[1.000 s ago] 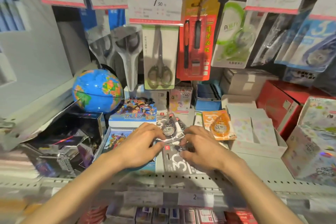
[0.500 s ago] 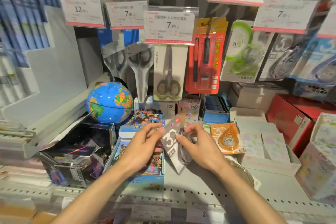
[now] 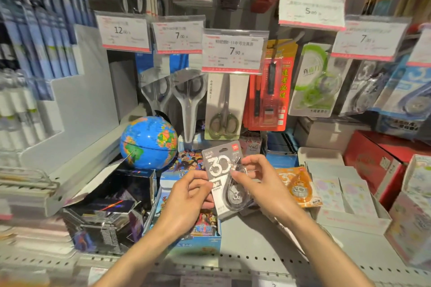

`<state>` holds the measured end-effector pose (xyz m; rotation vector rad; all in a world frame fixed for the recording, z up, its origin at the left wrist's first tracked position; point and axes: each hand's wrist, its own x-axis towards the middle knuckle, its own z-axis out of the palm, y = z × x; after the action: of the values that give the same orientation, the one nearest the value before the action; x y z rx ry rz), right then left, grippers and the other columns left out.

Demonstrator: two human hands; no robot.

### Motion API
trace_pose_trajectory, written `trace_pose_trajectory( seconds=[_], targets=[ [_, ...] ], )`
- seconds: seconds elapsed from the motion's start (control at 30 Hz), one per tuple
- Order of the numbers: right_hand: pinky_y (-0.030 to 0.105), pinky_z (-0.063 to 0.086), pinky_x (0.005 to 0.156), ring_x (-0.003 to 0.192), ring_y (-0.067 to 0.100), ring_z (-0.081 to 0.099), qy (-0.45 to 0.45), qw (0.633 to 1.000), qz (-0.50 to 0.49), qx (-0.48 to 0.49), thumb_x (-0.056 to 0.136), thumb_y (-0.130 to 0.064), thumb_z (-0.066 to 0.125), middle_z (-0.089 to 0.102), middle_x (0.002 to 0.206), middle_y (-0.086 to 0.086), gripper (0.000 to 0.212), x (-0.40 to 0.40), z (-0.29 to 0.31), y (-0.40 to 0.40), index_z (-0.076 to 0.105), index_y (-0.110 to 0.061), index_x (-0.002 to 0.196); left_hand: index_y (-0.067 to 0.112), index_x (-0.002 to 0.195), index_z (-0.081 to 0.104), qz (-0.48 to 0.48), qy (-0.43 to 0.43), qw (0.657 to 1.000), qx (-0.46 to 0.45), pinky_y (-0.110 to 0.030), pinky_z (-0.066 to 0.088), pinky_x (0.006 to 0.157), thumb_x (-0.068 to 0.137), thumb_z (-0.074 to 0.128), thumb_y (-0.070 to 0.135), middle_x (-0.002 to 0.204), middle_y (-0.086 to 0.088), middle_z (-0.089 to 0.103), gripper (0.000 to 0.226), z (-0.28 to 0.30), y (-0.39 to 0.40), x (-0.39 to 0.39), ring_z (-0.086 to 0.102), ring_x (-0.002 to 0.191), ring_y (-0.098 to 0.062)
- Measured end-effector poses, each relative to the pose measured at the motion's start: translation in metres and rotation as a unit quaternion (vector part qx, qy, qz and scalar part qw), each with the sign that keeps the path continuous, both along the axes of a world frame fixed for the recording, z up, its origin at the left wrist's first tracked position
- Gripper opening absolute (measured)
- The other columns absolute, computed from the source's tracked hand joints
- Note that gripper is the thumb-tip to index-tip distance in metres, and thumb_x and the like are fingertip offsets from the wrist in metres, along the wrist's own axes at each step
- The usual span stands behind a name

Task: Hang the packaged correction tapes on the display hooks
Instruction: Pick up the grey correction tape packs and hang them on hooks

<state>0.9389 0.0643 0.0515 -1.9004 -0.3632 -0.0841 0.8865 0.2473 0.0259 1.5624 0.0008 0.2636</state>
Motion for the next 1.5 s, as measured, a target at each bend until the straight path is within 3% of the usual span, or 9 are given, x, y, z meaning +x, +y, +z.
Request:
trace_pose_trajectory(
  seconds=[0.13,0.3,0.47,0.67,0.93,1.13,1.23,1.33,1.5],
  targets=[
    [0.029,0.052,0.082,0.08,0.003,0.058,-0.017,1.0,-0.006,0.021,0.078,-0.033,0.081,0.064,0.099,-0.007,0.035,-0.005,-0.004,-0.02,0.058,-0.032,0.103,0.01,0.103,0.062,-0.025,-0.011,1.0,0.006,-0.043,0.06,0.074,0.097,0.06,0.004,0.081,-0.008,0.069,0.008,0.0,-0.009,0.0,0.067,0.07,-0.02],
    [0.019,0.05,0.073,0.075,-0.001,0.057,-0.043,0.998,-0.027,0.046,0.081,-0.022,0.08,0.063,0.097,-0.007,0.034,-0.013,0.012,-0.052,0.058,-0.024,0.107,0.011,0.105,0.062,-0.05,-0.037,0.998,0.022,-0.038,0.061,0.07,0.097,0.06,0.006,0.085,-0.01,0.07,0.009,0.015,-0.04,0.007,0.068,0.069,-0.018],
    [0.023,0.051,0.069,0.066,0.002,0.057,-0.053,0.995,-0.032,0.083,0.081,-0.019,0.08,0.062,0.085,-0.004,0.034,-0.017,0.026,-0.106,0.057,-0.019,0.106,0.009,0.104,0.062,-0.071,-0.065,0.994,0.044,-0.031,0.06,0.065,0.097,0.06,0.005,0.077,-0.003,0.068,0.009,0.032,-0.091,0.016,0.065,0.065,-0.011],
    [0.026,0.052,0.081,0.082,0.008,0.061,-0.08,0.993,-0.037,0.074,0.079,-0.024,0.081,0.065,0.101,-0.007,0.034,-0.012,0.044,-0.196,0.059,-0.025,0.105,0.006,0.104,0.061,-0.068,-0.082,0.993,0.051,-0.025,0.058,0.058,0.096,0.059,0.002,0.082,-0.013,0.066,0.009,0.053,-0.179,0.023,0.064,0.061,-0.009],
    [0.022,0.053,0.071,0.084,0.013,0.07,-0.048,0.993,0.026,0.102,0.084,-0.017,0.076,0.068,0.102,0.006,0.056,-0.001,0.059,-0.288,0.045,-0.027,0.13,0.002,0.106,0.061,-0.038,-0.11,0.991,0.062,-0.025,0.057,0.059,0.097,0.059,0.004,0.077,-0.02,0.061,0.01,0.078,-0.267,0.02,0.063,0.065,-0.011],
    [0.049,0.055,0.087,0.087,0.024,0.071,-0.034,0.991,0.055,0.117,0.086,-0.017,0.075,0.066,0.097,0.024,0.043,0.007,0.067,-0.319,0.054,-0.024,0.123,0.007,0.108,0.064,-0.026,-0.121,0.986,0.109,-0.024,0.054,0.06,0.098,0.059,0.006,0.086,-0.013,0.067,0.012,0.096,-0.294,0.026,0.063,0.07,-0.012],
    [0.029,0.057,0.076,0.08,0.016,0.069,-0.054,0.99,0.04,0.127,0.088,-0.005,0.07,0.07,0.091,0.018,0.04,0.015,0.081,-0.33,0.054,-0.016,0.122,0.021,0.114,0.066,0.024,-0.154,0.97,0.185,-0.038,0.06,0.074,0.098,0.062,0.018,0.094,0.002,0.073,0.017,0.104,-0.297,0.034,0.069,0.085,-0.019],
    [0.009,0.047,0.059,0.062,-0.003,0.064,-0.073,0.988,0.014,0.133,0.091,-0.007,0.067,0.067,0.066,-0.014,0.034,0.021,0.104,-0.34,0.053,-0.02,0.118,0.029,0.125,0.061,0.078,-0.185,0.957,0.209,-0.044,0.058,0.087,0.099,0.06,0.028,0.102,0.011,0.071,0.026,0.129,-0.294,0.044,0.069,0.095,-0.013],
    [0.016,0.047,0.064,0.071,-0.006,0.066,-0.128,0.986,-0.018,0.103,0.094,-0.023,0.065,0.068,0.074,-0.018,0.041,0.026,0.134,-0.349,0.047,-0.03,0.13,0.025,0.139,0.049,0.07,-0.214,0.958,0.18,-0.043,0.06,0.087,0.101,0.055,0.028,0.111,0.01,0.066,0.039,0.183,-0.307,0.051,0.071,0.089,-0.005]
  ],
)
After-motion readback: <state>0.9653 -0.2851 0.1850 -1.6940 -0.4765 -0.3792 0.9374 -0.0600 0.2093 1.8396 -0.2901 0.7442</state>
